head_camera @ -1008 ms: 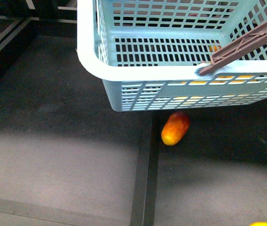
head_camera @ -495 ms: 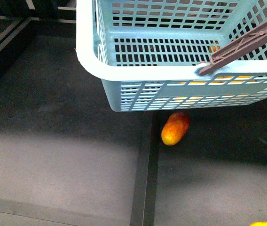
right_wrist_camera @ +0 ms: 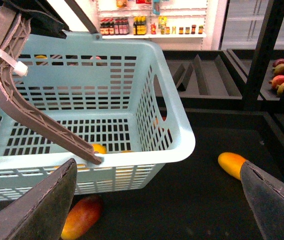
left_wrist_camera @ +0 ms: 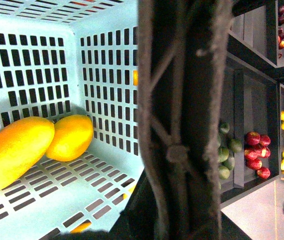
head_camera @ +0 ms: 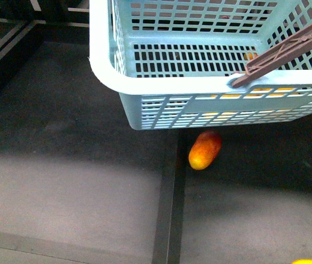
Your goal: Pick lemon and mango into basket
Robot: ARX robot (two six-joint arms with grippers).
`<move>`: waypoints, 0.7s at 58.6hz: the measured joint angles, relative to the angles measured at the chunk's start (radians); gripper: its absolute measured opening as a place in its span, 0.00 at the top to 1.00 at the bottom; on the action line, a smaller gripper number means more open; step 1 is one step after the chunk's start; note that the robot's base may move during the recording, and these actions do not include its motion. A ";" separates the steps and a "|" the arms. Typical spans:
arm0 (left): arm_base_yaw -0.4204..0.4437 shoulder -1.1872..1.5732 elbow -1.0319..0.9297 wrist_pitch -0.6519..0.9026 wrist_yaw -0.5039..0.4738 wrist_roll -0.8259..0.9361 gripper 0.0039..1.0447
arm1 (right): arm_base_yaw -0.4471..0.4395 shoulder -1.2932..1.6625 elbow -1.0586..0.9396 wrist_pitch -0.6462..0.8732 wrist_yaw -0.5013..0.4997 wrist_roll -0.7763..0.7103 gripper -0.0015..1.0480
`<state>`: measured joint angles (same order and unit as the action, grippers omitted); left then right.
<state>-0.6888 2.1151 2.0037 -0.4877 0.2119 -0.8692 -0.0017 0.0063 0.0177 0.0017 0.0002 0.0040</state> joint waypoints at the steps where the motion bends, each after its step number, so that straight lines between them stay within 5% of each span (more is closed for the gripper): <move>1: -0.003 0.000 -0.005 0.014 -0.025 -0.005 0.96 | 0.000 0.000 0.000 0.000 0.000 0.000 0.08; 10: -0.062 -0.028 -0.192 0.374 -0.670 -0.293 0.96 | 0.000 0.000 0.000 0.000 0.000 0.000 0.08; 15: -0.060 -0.029 -0.230 0.420 -0.839 -0.394 0.96 | 0.000 0.000 0.000 0.000 0.001 0.000 0.08; 28: 0.023 -0.077 -0.348 0.478 -0.867 -0.518 0.96 | 0.000 0.000 0.000 0.000 -0.001 0.000 0.08; 41: 0.156 -0.033 -0.336 0.435 -0.780 -0.612 0.96 | 0.000 -0.001 0.000 0.000 0.000 0.000 0.08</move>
<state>-0.5331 2.0823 1.6680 -0.0528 -0.5682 -1.4811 -0.0017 0.0055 0.0177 0.0013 0.0002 0.0036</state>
